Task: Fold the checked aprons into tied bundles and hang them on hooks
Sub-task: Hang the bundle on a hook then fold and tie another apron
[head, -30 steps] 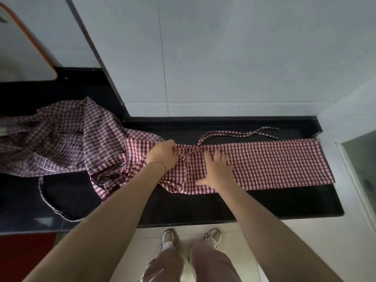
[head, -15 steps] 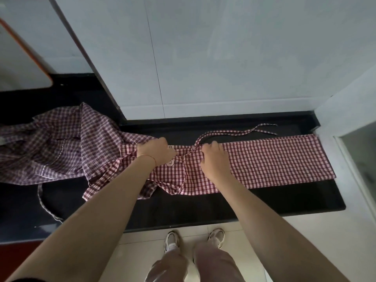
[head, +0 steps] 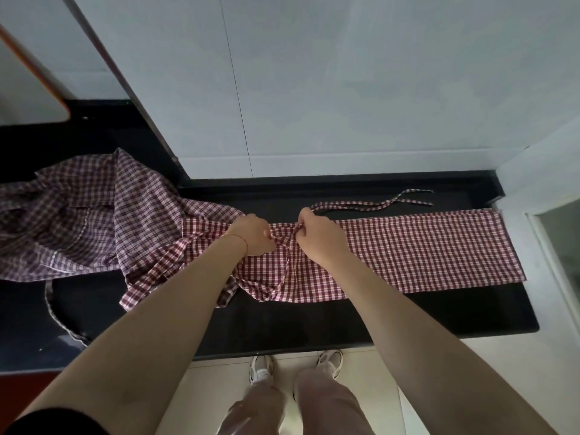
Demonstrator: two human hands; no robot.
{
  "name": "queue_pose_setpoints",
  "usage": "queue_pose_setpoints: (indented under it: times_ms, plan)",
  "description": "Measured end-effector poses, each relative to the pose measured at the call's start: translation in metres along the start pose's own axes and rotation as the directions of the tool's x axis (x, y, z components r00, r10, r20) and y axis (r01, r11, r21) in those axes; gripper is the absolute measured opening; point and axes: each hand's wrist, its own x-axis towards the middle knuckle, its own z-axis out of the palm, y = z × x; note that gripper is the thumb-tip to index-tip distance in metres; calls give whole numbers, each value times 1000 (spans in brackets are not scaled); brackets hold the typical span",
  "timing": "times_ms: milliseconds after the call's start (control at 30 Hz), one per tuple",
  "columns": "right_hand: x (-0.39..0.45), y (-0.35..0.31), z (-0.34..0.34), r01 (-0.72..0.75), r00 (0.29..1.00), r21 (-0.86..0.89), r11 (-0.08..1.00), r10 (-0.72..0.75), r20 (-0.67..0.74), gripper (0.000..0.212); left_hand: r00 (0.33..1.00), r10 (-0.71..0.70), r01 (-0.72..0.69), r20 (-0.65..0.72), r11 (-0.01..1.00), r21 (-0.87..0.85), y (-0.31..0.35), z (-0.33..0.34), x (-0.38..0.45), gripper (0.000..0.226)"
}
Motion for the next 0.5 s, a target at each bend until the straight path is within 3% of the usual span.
queue_pose_setpoints:
  times_ms: [133, 267, 500]
  plan:
    - [6, 0, 6, -13, 997, 11, 1000, 12, 78, 20, 995, -36, 51, 95, 986, -159, -2, -7, 5, 47]
    - [13, 2, 8, -21, 987, -46, 999, 28, 156, 24, 991, -24, 36, 132, 995, -95, -4, -5, 8, 41]
    - [29, 0, 6, -78, 997, -152, 985, 79, -1, 23, 997, -56, 63, 55, 990, -128, -7, -8, 14, 17]
